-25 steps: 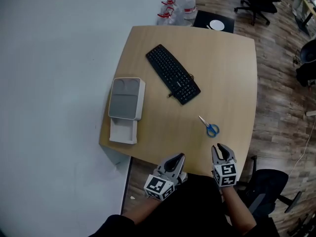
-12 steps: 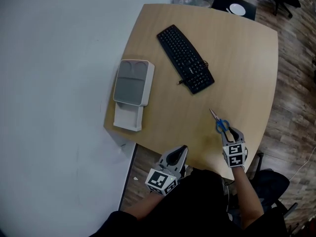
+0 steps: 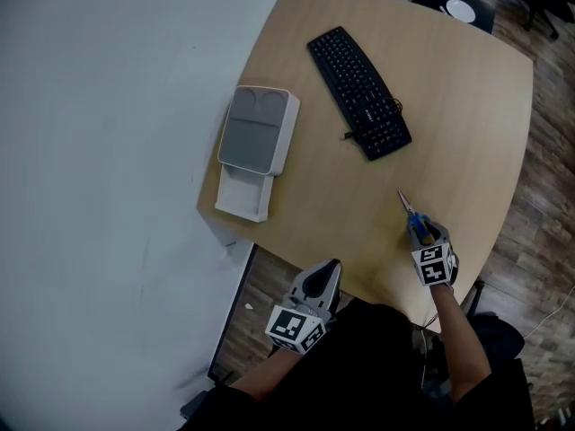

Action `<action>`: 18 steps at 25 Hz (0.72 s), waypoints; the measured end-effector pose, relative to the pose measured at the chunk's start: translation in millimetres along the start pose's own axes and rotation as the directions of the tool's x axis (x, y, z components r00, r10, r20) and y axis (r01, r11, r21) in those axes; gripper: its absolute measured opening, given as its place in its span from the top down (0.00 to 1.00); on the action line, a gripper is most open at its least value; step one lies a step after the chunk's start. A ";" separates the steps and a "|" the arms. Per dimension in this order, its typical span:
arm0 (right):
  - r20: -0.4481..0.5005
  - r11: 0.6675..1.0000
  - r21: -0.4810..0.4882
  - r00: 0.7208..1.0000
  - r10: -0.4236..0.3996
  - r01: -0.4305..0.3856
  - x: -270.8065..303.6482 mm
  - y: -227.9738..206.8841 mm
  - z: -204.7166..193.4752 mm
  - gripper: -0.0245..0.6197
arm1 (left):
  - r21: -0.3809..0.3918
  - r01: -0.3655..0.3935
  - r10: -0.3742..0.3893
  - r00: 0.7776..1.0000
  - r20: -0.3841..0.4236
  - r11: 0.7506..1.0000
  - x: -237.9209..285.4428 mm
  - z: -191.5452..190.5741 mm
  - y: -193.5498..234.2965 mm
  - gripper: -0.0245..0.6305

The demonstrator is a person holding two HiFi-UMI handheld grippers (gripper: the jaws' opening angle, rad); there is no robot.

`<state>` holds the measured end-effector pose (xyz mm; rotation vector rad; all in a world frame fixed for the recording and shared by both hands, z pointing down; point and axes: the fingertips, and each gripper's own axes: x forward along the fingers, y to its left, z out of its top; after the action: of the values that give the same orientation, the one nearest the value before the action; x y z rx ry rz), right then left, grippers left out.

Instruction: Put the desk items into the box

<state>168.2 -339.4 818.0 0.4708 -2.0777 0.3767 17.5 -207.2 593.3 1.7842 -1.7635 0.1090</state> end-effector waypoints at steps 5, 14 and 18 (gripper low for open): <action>-0.047 0.998 -0.063 0.999 -0.021 0.018 7.4 -2.2 -4.9 0.67 | -0.013 -0.012 0.012 1.000 0.020 1.000 -4.1 1.7 12.1 0.94; -0.077 0.996 -0.009 0.993 -0.084 0.084 9.2 -1.2 -9.2 0.74 | -0.019 0.025 -0.023 0.998 0.063 1.000 -26.8 6.1 38.8 0.94; -0.093 0.991 0.036 0.987 -0.128 0.132 3.2 2.8 -1.4 0.74 | -0.028 0.014 -0.011 0.996 0.093 1.000 -42.3 14.4 63.1 0.94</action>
<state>166.3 -336.9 821.3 0.6006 -1.9430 0.3586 -50.6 -171.7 584.7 1.8054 -1.8091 -0.0040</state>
